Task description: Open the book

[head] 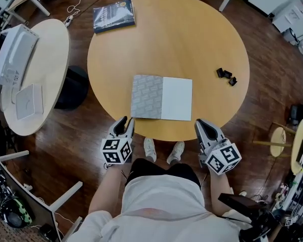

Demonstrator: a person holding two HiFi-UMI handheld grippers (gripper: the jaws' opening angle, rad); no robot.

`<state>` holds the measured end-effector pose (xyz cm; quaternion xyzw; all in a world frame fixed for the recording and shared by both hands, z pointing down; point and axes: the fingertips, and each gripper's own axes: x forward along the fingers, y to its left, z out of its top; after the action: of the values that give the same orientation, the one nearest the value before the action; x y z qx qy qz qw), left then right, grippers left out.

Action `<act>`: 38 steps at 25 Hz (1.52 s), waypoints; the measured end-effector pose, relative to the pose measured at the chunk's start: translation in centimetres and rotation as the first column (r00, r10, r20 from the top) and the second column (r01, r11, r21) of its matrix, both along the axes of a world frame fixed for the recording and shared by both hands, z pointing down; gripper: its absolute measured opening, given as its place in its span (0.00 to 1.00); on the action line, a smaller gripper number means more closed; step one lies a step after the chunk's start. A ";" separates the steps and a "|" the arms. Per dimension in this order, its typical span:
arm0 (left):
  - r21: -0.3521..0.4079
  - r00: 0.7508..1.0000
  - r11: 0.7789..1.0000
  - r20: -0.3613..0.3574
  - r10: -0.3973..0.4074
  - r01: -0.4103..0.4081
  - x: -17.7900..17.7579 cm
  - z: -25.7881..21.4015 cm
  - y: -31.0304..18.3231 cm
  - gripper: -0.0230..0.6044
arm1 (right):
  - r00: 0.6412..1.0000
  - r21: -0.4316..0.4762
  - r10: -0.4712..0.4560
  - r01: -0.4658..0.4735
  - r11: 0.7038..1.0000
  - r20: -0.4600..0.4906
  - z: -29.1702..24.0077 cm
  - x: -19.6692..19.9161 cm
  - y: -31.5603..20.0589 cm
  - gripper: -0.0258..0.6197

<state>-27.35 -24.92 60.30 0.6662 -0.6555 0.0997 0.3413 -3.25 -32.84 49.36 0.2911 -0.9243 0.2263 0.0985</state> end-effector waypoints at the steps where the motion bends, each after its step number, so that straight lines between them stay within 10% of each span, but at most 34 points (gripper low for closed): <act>1: 0.047 1.000 0.998 0.004 0.028 -0.028 0.7 -2.1 -0.4 0.22 | 1.000 0.015 0.001 -0.002 1.000 0.005 -0.7 0.1 -0.4 0.04; 9: 0.376 0.991 0.918 0.087 0.101 -0.127 5.8 -18.3 -4.0 0.05 | 0.999 0.147 -0.001 -0.007 0.989 0.051 -7.6 1.6 -2.6 0.04; 19: 0.514 0.985 0.841 0.134 0.114 -0.167 9.2 -26.7 -4.3 0.05 | 0.994 0.349 -0.034 -0.004 0.937 0.102 -15.8 3.1 -2.7 0.04; 38: 0.504 0.985 0.847 0.118 0.128 -0.170 10.5 -26.1 -4.4 0.05 | 0.996 0.377 -0.028 -0.005 0.926 0.081 -16.4 4.6 -2.2 0.04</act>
<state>-16.89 -29.34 34.21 0.7773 -0.6176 -0.0254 0.1170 1.32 -35.03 33.00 0.2894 -0.9556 0.0563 0.0025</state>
